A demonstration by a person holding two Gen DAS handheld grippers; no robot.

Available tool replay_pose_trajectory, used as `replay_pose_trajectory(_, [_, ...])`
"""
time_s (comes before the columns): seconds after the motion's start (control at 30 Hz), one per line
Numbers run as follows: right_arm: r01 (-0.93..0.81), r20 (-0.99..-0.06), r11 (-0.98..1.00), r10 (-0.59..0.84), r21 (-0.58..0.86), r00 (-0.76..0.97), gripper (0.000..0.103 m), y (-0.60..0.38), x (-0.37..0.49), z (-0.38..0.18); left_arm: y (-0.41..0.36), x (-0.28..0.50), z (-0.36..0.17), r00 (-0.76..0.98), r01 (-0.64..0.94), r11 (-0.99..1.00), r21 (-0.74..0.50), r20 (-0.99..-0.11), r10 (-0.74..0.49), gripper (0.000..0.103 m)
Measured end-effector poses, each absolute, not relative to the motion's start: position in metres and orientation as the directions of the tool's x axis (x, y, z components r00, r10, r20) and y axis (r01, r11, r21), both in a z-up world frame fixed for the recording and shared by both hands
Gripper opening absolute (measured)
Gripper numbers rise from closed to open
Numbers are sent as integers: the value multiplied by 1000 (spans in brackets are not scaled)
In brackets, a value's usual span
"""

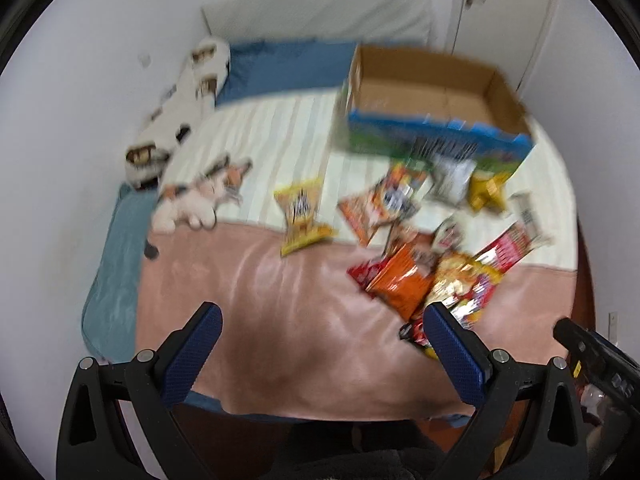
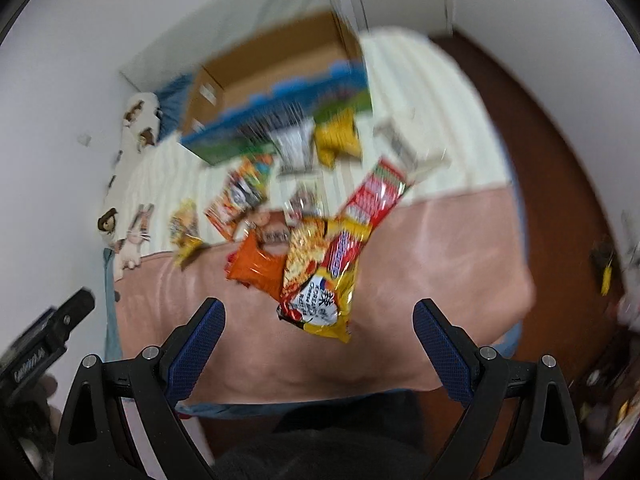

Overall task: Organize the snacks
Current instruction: 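Grasp the orange chip bag with the left tool while the right tool grasps the yellow Mie Sedaap pack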

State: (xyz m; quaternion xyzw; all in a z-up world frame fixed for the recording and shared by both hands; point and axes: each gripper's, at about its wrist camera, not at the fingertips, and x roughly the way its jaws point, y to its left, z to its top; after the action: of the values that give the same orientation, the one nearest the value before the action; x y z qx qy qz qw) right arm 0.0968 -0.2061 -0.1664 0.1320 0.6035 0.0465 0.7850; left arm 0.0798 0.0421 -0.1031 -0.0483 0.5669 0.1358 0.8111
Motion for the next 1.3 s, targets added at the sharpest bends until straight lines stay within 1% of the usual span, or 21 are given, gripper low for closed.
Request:
replay_pose_trajectory(0.17, [139,-962,959,225,247,156,97,-182,138,-265,52,106,-178,178,-302,950,79,-974,138,103])
replay_pose_trajectory(0.2, [140,-967,962,218,236,131,97,-175,145,-282,53,112,-193,140,-314,947,67,-983,116,103])
replay_pose_trajectory(0.3, [148,-976,966,206,214,66,97,-155,157,-326,59,125,-229,66,-375,927,-24,-998,1,102])
replay_pose_trajectory(0.33, [145,-980,969,194,199,49,97,-149,161,-339,62,130,-240,53,-403,913,-58,-998,-40,98])
replay_pose_trajectory(0.4, [154,-982,970,187,187,14,97,-140,165,-361,64,135,-254,35,-446,890,-92,-996,-85,97])
replay_pose_trajectory(0.5, [167,-992,978,124,123,4,97,-135,170,-384,64,143,-273,21,-525,833,-174,-981,-192,97])
replay_pose_trajectory(0.57, [175,-991,976,132,133,14,95,-138,170,-391,60,148,-280,21,-551,806,-218,-969,-248,97])
replay_pose_trajectory(0.67, [140,-988,978,154,156,19,90,-145,167,-393,48,161,-296,17,-565,788,-245,-958,-285,97])
replay_pose_trajectory(0.77, [102,-991,986,130,129,-2,89,-158,163,-394,35,173,-317,2,-588,762,-271,-943,-334,96])
replay_pose_trajectory(0.8, [92,-992,988,128,127,-10,89,-161,162,-392,32,175,-321,2,-596,755,-274,-941,-339,91])
replay_pose_trajectory(0.83, [78,-992,990,122,121,-16,89,-163,162,-393,29,177,-327,13,-607,740,-288,-936,-353,72])
replay_pose_trajectory(0.87, [63,-993,992,113,111,-19,89,-167,161,-393,28,181,-330,17,-613,733,-296,-932,-362,61])
replay_pose_trajectory(0.9, [45,-995,994,101,100,-19,89,-169,160,-392,27,182,-333,22,-620,725,-301,-930,-367,59])
replay_pose_trajectory(0.97, [8,-997,997,79,79,-11,89,-174,160,-392,23,182,-335,42,-611,731,-305,-934,-355,56])
replay_pose_trajectory(1.03, [-21,-998,998,66,66,-2,90,-177,164,-396,13,179,-331,50,-548,787,-284,-950,-308,56])
replay_pose_trajectory(1.13, [-65,-997,995,74,75,-5,92,-178,168,-402,-13,176,-327,10,-357,911,-203,-977,-214,56])
replay_pose_trajectory(1.2, [-97,-996,991,92,92,-9,99,-179,173,-407,-32,171,-328,-19,-214,971,-110,-993,-117,56])
replay_pose_trajectory(1.23, [-104,-995,989,102,103,-15,100,-179,174,-409,-41,169,-330,-30,-140,988,-67,-997,-72,56])
replay_pose_trajectory(1.3, [-94,-992,987,129,129,-7,100,-190,173,-409,-50,165,-336,-50,-73,997,-20,-998,-24,59])
